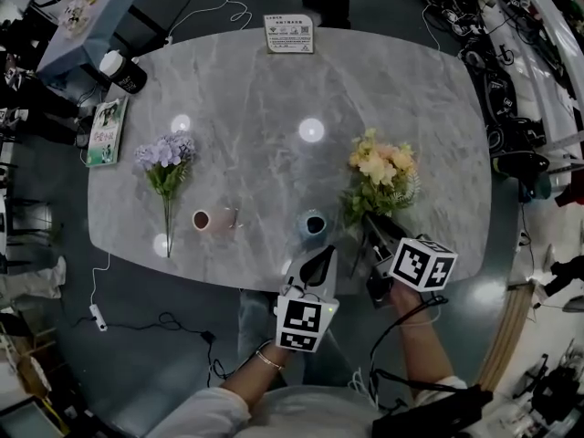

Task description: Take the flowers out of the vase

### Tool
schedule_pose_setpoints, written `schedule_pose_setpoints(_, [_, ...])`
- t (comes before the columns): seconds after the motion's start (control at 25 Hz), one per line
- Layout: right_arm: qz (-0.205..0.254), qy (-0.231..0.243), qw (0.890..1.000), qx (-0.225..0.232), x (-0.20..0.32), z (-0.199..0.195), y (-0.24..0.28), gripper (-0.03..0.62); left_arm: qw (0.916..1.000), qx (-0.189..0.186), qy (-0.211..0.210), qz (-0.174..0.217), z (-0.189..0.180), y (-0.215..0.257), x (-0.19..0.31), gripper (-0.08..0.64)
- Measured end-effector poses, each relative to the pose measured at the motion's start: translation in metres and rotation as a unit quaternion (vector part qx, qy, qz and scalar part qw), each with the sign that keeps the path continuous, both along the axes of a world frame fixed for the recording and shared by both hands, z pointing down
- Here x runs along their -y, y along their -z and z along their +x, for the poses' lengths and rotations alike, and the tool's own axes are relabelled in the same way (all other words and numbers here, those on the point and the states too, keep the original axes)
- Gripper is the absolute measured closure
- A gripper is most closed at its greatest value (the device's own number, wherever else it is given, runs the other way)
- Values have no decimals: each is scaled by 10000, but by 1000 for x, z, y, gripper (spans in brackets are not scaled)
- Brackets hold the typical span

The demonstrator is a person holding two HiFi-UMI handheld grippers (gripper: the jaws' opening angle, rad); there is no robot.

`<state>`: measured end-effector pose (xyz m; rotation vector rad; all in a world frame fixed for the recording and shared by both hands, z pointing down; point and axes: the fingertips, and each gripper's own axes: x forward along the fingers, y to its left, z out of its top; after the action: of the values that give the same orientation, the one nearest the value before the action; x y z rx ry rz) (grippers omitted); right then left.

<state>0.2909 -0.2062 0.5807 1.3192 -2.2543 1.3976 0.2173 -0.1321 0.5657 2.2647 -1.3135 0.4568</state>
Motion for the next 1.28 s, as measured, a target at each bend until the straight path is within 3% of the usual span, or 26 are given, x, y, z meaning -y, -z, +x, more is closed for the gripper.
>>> schedule_pose_setpoints(0.4, [72,-186,9998,-22,3,-2,1,529,10000,49,31,-9,-11,-1,-3,551])
schedule_pose_setpoints(0.84, [95,-425,9990,-64,-6,8,8,471,10000,57,-15,73,-14,5,-7,551])
schedule_pose_setpoints(1.28, [395,-537,9974,-280,-24,15,46,468,9996,4,15,275,-23,32,-10,551])
